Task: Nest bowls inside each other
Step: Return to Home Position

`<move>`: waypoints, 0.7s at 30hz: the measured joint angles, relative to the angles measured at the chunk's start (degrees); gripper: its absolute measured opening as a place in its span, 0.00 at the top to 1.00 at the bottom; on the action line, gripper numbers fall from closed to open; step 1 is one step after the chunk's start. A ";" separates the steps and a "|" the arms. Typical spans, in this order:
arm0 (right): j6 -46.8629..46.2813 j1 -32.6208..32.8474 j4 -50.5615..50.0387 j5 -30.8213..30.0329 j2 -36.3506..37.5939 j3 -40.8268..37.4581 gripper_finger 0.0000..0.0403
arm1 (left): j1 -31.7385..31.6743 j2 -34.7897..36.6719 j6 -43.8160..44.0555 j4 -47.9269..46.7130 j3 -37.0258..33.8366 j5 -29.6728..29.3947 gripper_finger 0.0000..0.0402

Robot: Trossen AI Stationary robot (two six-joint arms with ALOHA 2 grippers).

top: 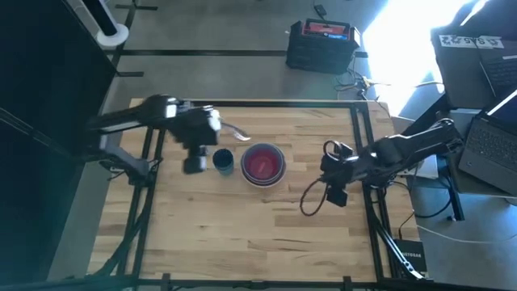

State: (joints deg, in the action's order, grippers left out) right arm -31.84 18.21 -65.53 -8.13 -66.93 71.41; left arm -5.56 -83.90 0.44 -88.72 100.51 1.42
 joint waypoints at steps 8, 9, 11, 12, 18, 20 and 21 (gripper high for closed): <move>15.71 -12.65 19.87 8.84 1.67 -2.36 0.96 | 5.20 18.40 9.87 1.62 -11.42 -4.30 1.00; 17.68 -14.24 22.36 9.94 1.88 -2.65 0.98 | 5.86 20.70 11.10 1.83 -12.84 -4.84 1.00; 20.12 -17.78 26.00 12.64 3.44 -3.26 1.00 | 6.66 25.31 12.74 2.85 -16.15 -5.58 1.00; 20.14 -19.75 27.54 13.73 5.80 -3.80 1.00 | 6.56 27.73 12.76 4.13 -18.23 -5.70 1.00; 15.93 -27.33 34.89 12.22 21.67 -12.73 1.00 | 5.94 40.16 15.77 15.16 -31.32 -5.78 1.00; 14.05 -27.72 36.33 11.67 26.75 -16.33 1.00 | 5.94 43.45 16.13 19.26 -35.09 -5.78 1.00; 13.42 -27.63 37.24 10.63 29.25 -18.34 1.00 | 5.94 44.94 15.93 20.93 -36.90 -5.78 1.00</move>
State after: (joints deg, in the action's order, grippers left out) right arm -18.42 -9.42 -28.28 2.50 -37.68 53.08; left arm 0.38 -38.96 16.36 -67.80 63.61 -4.36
